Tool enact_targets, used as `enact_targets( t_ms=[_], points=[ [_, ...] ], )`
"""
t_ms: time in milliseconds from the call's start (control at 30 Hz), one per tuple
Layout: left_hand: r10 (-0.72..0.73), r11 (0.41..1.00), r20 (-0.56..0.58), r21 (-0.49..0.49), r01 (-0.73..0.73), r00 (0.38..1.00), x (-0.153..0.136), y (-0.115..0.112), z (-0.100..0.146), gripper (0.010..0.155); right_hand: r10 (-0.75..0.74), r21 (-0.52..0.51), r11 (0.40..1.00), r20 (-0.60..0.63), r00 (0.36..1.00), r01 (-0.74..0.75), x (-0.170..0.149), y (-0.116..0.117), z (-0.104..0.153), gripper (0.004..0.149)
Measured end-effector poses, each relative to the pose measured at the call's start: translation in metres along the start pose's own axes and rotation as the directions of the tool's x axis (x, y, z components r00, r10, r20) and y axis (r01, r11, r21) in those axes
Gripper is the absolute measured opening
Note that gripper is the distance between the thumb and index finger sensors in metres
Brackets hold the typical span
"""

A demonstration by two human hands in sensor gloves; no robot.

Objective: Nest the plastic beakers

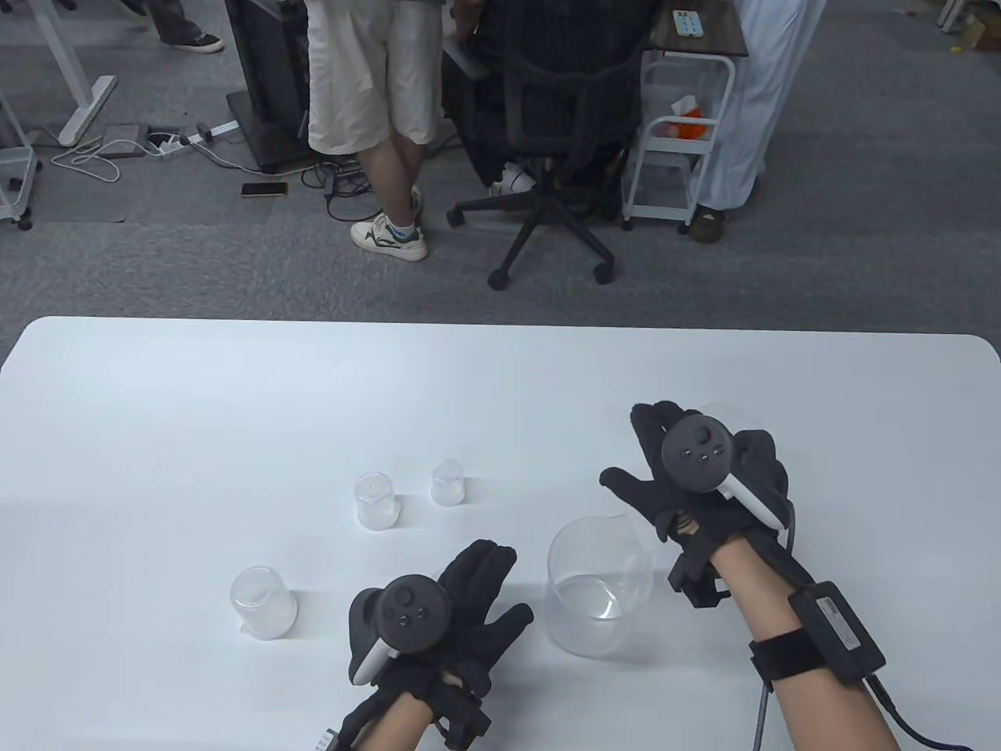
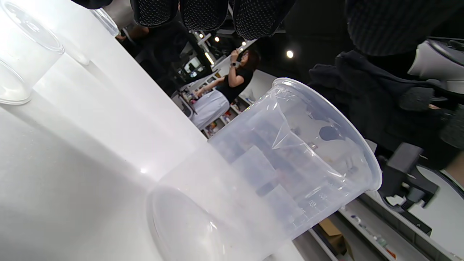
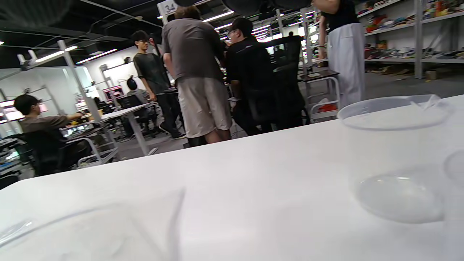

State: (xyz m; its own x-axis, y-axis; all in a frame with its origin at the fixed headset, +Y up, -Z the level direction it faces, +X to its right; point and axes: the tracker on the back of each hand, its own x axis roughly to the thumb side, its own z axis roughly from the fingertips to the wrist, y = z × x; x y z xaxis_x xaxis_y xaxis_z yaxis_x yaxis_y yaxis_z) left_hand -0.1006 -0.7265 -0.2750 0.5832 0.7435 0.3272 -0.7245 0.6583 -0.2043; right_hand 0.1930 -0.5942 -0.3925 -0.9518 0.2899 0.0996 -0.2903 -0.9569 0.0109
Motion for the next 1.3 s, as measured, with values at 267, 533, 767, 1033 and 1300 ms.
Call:
enact_targets(
  t_ms=[267,533,767,1033,1300],
  points=[
    [-0.004,1.0,-0.006,-0.005,0.004,1.0,0.0,-0.001,0.0,0.079,0.02,0.013,1.0,-0.237,0.971,-0.018,-0.032,-0.008,-0.049,0.09],
    [-0.009,1.0,-0.004,-0.003,0.009,1.0,0.0,0.0,0.0,0.079,0.028,0.07,0.998,-0.431,0.902,0.002,-0.077,0.006,-0.082,0.091],
    [-0.016,1.0,0.006,-0.005,0.016,1.0,0.002,-0.001,0.0,0.079,0.074,0.188,0.982,-0.525,0.848,0.031,-0.11,0.044,-0.096,0.092],
    [-0.022,1.0,0.013,-0.003,0.022,1.0,0.002,-0.002,0.0,0.079,0.125,0.273,0.961,-0.567,0.814,0.043,-0.122,0.066,-0.102,0.096],
    [-0.024,1.0,0.011,0.001,0.024,1.0,0.002,-0.002,0.001,0.079,0.143,0.253,0.967,-0.55,0.823,0.001,-0.119,0.065,-0.106,0.091]
  ],
)
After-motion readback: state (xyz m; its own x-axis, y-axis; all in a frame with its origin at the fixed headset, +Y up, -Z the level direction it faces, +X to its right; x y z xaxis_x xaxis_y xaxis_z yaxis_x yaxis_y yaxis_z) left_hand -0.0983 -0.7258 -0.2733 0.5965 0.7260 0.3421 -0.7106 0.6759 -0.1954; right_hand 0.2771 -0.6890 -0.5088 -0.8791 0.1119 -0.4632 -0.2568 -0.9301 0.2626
